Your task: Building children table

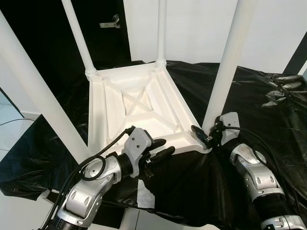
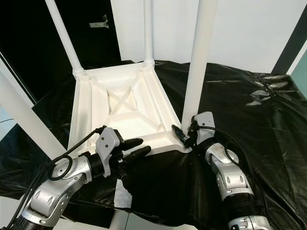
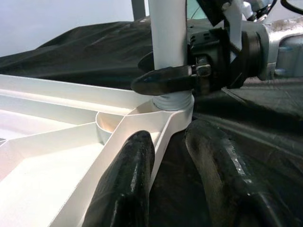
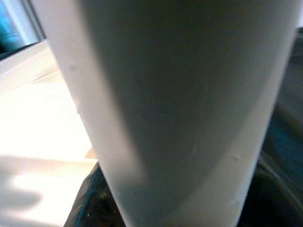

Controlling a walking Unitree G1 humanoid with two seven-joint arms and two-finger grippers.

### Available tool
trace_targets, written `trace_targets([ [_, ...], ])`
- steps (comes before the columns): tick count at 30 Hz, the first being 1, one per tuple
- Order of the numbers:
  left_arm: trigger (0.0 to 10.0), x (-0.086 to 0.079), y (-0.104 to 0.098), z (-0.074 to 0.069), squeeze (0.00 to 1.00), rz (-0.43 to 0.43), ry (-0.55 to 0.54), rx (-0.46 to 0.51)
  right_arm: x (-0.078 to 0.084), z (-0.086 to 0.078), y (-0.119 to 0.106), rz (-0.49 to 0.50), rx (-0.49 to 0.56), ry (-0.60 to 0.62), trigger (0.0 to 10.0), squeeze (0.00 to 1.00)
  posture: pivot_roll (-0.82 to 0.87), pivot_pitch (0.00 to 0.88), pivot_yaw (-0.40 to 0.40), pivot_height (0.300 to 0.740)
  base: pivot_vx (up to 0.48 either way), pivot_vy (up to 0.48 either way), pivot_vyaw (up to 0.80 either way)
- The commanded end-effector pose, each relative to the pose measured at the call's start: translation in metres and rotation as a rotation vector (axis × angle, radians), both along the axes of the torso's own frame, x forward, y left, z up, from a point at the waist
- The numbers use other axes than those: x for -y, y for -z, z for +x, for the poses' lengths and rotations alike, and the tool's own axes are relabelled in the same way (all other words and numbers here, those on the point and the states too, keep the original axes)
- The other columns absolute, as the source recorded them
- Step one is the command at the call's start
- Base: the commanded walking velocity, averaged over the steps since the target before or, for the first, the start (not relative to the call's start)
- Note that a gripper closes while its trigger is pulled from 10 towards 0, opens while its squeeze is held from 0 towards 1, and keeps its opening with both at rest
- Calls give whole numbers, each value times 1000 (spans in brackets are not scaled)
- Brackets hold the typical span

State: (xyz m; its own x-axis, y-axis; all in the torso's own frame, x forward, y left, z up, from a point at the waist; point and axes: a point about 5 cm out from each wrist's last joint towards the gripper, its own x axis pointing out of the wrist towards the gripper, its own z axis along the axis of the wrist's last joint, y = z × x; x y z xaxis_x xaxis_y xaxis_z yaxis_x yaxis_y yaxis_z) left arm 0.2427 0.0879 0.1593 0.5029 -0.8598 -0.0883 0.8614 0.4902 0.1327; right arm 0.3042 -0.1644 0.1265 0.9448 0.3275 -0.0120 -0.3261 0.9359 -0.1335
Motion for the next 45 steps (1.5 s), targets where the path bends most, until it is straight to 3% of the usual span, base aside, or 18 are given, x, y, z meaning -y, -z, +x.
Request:
trace_targets([
  [1, 10000, 3, -1, -1, 0, -2, 31, 4, 3, -8, 12, 8, -41, 200, 10000, 0, 1, 0, -4, 740, 0, 0, 0],
  [3, 10000, 4, -1, -1, 0, -6, 33, 5, -1, -14, 17, 54, -56, 322, 10000, 0, -2, 0, -9, 740, 0, 0, 0],
  [8, 10000, 5, 1, -3, 0, -8, 34, 3, -15, -21, 21, 142, -77, 426, 10000, 0, 0, 0, -10, 740, 0, 0, 0],
  [11, 10000, 7, 0, -2, 0, -16, 31, 4, -25, -21, 20, 156, -84, 425, 10000, 0, -6, 0, -7, 740, 0, 0, 0],
  [22, 10000, 6, 1, -2, 0, -15, 28, 0, -16, -19, 10, 116, -36, 384, 10000, 0, -15, 0, -4, 740, 0, 0, 0],
  [23, 10000, 5, 0, -2, 0, -15, 25, -1, -16, -19, 9, 124, -31, 371, 10000, 1000, -15, 0, -3, 740, 0, 0, 0],
  [29, 10000, 5, 0, -2, 0, -17, 28, 1, -17, -23, 0, 154, 10, 293, 10000, 1000, -21, 0, -1, 740, 0, 0, 0],
  [35, 10000, 5, -3, -1, 0, -16, 38, 7, -8, -29, -10, 137, 56, 92, 10000, 1000, -26, 0, 13, 740, 0, 0, 0],
  [36, 10000, 4, -3, -2, 0, -13, 43, 6, -5, -30, -9, 120, 48, 52, 10000, 843, -30, 0, 20, 740, 0, 0, 0],
  [37, 10000, 4, -3, -2, 0, -13, 43, 6, -5, -30, -9, 120, 48, 52, 10000, 843, -30, 0, 20, 740, 0, 0, 0],
  [38, 10000, 3, -2, -1, 0, -7, 46, 7, -2, -31, -9, 101, 44, 5, 10000, 0, -31, 0, 22, 740, 0, 0, 0],
  [43, 10000, 0, -4, 5, 0, 4, 46, 15, 16, -24, -7, -2, 3, -182, 10000, 0, -47, 0, 41, 740, 0, 0, 0],
  [45, 10000, 0, -4, 5, 0, 4, 46, 15, 16, -24, -7, -2, 3, -182, 10000, 0, -47, 0, 41, 740, 0, 0, 0],
])
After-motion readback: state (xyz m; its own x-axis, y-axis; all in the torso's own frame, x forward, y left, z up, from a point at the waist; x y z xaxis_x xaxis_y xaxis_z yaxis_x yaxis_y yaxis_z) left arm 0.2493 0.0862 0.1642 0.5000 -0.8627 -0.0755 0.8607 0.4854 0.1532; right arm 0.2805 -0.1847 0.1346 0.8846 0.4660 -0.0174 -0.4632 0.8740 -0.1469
